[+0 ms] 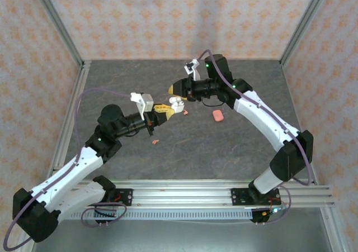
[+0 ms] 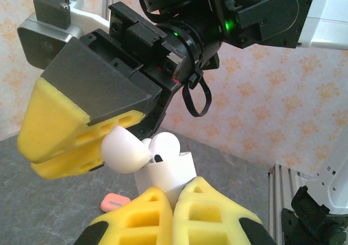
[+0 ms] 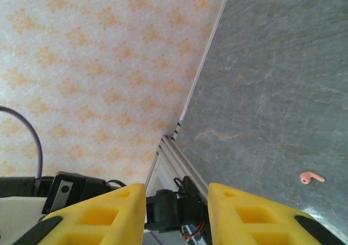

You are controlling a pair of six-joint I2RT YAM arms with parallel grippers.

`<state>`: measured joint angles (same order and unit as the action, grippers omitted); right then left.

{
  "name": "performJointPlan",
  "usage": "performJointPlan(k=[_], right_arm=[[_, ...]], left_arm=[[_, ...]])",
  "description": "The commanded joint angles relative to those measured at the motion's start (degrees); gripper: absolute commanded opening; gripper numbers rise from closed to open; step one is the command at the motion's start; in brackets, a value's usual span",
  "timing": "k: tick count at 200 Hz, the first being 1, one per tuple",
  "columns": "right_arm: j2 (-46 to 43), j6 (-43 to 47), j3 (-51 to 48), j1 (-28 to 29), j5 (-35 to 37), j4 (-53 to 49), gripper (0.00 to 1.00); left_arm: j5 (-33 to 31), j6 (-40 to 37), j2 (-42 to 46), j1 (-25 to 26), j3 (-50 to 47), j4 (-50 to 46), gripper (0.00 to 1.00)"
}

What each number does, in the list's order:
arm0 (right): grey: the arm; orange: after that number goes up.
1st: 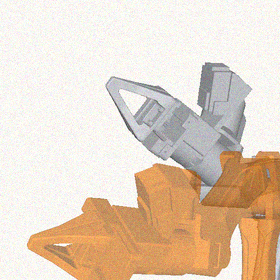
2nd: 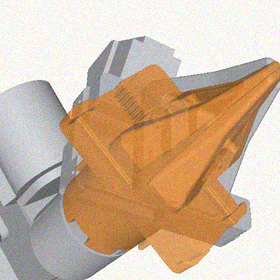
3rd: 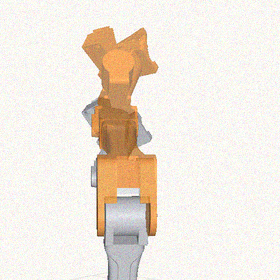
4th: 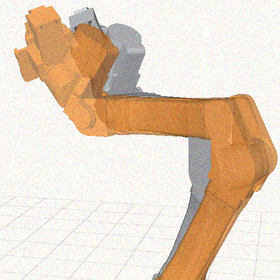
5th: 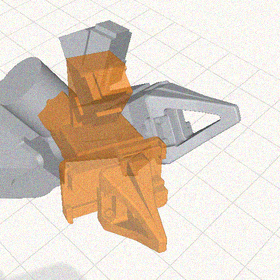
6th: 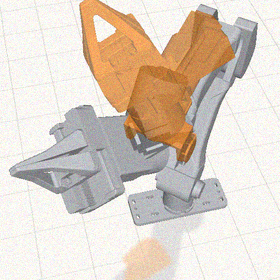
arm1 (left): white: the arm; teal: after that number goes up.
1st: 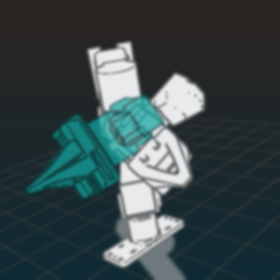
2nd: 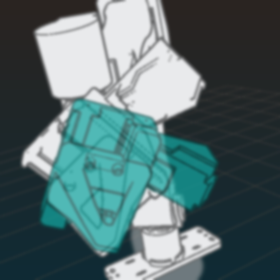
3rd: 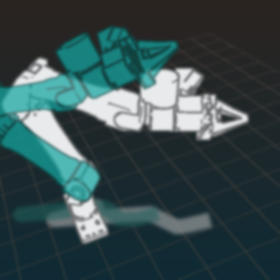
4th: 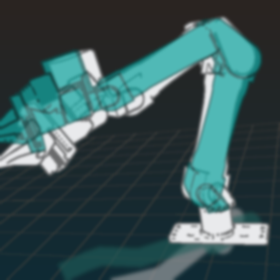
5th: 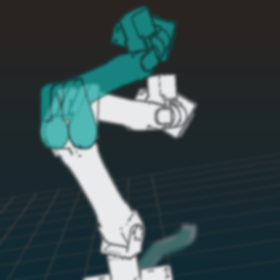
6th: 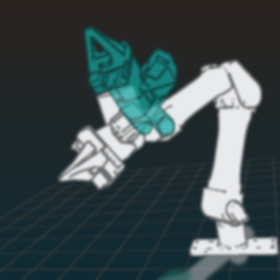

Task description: Insert wireless bluetooth earbuds into charging case

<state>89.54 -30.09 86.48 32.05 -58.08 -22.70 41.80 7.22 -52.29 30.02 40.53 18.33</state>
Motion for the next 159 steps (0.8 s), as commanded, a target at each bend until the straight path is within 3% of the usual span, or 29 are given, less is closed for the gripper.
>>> performJointPlan(k=[1,80,159], right_arm=[[-0.3,-0.6,0.2,0.0,-5.9,2.4,0.35],[-4.0,-2.6,-4.1,0.0,-10.1,6.7,0.33],[-7.1,-3.8,-7.6,-0.1,-9.3,9.2,0.33]], left_arm=[[-0.7,-1.8,0.2,0.4,2.3,-0.4,0.00],[-7.7,-0.9,1.6,0.3,0.3,-1.1,0.00],[-9.6,0.1,1.7,0.3,0.2,-1.5,0.00]])
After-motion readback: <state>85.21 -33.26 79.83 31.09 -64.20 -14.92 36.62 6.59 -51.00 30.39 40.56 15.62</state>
